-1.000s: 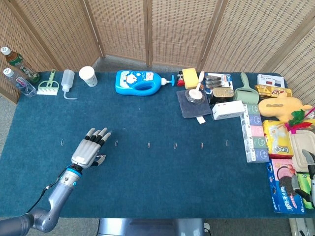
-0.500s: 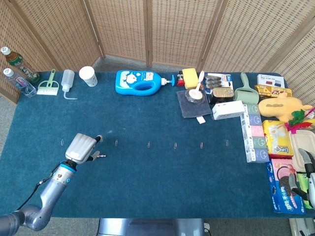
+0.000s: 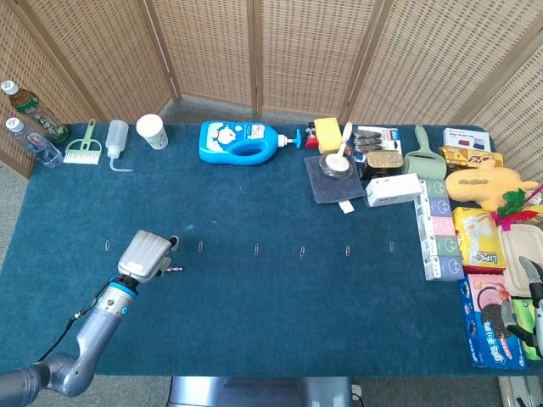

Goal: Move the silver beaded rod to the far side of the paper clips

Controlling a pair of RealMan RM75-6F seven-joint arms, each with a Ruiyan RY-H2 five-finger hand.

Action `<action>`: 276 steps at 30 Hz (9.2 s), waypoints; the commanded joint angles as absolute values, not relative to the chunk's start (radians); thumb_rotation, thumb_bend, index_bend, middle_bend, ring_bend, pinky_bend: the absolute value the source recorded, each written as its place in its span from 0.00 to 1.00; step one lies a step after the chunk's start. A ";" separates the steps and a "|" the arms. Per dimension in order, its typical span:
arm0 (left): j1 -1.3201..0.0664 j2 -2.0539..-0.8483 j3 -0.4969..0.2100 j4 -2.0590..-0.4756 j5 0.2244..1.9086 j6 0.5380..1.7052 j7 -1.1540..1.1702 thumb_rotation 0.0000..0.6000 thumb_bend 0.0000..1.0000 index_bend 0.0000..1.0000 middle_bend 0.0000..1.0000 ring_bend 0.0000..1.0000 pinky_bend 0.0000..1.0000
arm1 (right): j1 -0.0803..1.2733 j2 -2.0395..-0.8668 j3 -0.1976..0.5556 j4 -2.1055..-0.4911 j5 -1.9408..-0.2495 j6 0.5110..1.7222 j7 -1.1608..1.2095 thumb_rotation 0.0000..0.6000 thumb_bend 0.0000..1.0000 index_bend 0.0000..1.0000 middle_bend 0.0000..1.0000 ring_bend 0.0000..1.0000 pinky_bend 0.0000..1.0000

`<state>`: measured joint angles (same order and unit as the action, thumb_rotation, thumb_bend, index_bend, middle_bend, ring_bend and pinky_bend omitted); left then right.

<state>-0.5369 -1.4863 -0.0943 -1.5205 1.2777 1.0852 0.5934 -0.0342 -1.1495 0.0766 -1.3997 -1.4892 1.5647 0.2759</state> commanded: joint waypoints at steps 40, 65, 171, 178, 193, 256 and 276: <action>-0.511 -1.531 -0.082 -1.571 1.132 1.133 0.641 1.00 0.33 0.47 1.00 1.00 1.00 | -0.045 -1.164 0.072 -1.354 -1.488 1.569 0.328 1.00 0.50 0.00 0.15 0.11 0.16; -0.555 -1.607 -0.084 -1.514 1.043 1.077 0.653 1.00 0.33 0.46 1.00 1.00 1.00 | -0.062 -1.166 0.071 -1.328 -1.478 1.576 0.352 1.00 0.50 0.00 0.14 0.11 0.16; -0.500 -1.302 -0.174 -1.684 1.077 1.155 0.257 1.00 0.41 0.65 1.00 1.00 1.00 | -0.053 -1.183 0.079 -1.353 -1.508 1.587 0.323 1.00 0.50 0.00 0.14 0.11 0.17; -0.489 -1.273 -0.187 -1.595 1.010 1.058 0.116 1.00 0.41 0.65 1.00 1.00 1.00 | -0.043 -1.185 0.077 -1.367 -1.513 1.577 0.307 1.00 0.50 0.00 0.14 0.11 0.16; -0.513 -1.334 -0.187 -1.351 0.971 0.923 0.021 1.00 0.41 0.65 1.00 1.00 1.00 | -0.036 -1.189 0.077 -1.382 -1.500 1.562 0.280 1.00 0.50 0.00 0.14 0.11 0.16; -0.660 -1.547 -0.223 -1.241 1.074 0.795 -0.068 1.00 0.41 0.65 1.00 1.00 1.00 | -0.062 -1.179 0.076 -1.377 -1.472 1.577 0.292 1.00 0.50 0.00 0.14 0.11 0.17; -0.689 -1.528 -0.233 -1.320 1.093 0.805 -0.059 1.00 0.41 0.65 1.00 1.00 1.00 | -0.060 -1.185 0.079 -1.369 -1.474 1.575 0.303 1.00 0.50 0.00 0.14 0.11 0.17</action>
<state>-0.6848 -1.5250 -0.2308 -1.3167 1.0909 0.8036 -0.0618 -0.0598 -1.1848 0.0787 -1.3689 -1.4741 1.5745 0.3031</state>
